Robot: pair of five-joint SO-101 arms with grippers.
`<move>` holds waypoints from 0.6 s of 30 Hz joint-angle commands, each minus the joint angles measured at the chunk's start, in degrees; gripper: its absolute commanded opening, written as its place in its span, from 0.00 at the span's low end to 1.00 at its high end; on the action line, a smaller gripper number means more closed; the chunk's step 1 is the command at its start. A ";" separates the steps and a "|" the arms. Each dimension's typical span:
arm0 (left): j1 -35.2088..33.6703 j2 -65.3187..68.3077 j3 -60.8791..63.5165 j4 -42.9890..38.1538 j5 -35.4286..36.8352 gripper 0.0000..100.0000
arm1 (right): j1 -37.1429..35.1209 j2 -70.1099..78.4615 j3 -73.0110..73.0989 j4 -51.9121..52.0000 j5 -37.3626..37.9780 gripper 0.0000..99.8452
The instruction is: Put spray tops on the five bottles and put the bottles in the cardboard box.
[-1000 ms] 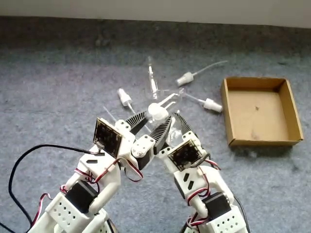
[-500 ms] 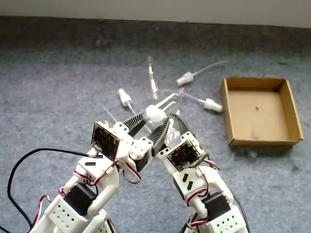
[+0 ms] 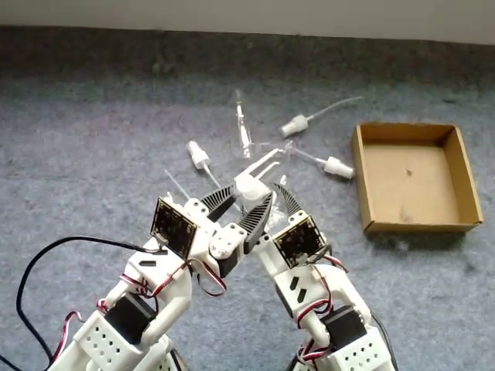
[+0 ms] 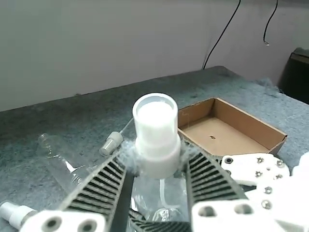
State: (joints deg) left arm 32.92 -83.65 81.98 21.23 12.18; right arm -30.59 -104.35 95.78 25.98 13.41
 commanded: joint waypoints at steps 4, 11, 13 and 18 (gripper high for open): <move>0.22 0.04 1.54 0.70 0.70 0.21 | 1.80 -1.01 8.22 -0.40 -0.79 0.09; 0.13 -0.04 0.92 0.70 0.44 0.21 | 1.80 -1.01 8.22 -0.31 -0.79 0.09; -0.40 -0.04 0.92 0.70 0.44 0.21 | 1.89 -1.01 8.22 -0.31 -0.79 0.09; -0.40 -0.04 0.66 0.70 0.09 0.21 | 1.89 -0.84 8.22 -0.31 -0.79 0.09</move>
State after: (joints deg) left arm 32.40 -83.30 83.38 21.85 12.44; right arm -29.54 -104.44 95.78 25.89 13.32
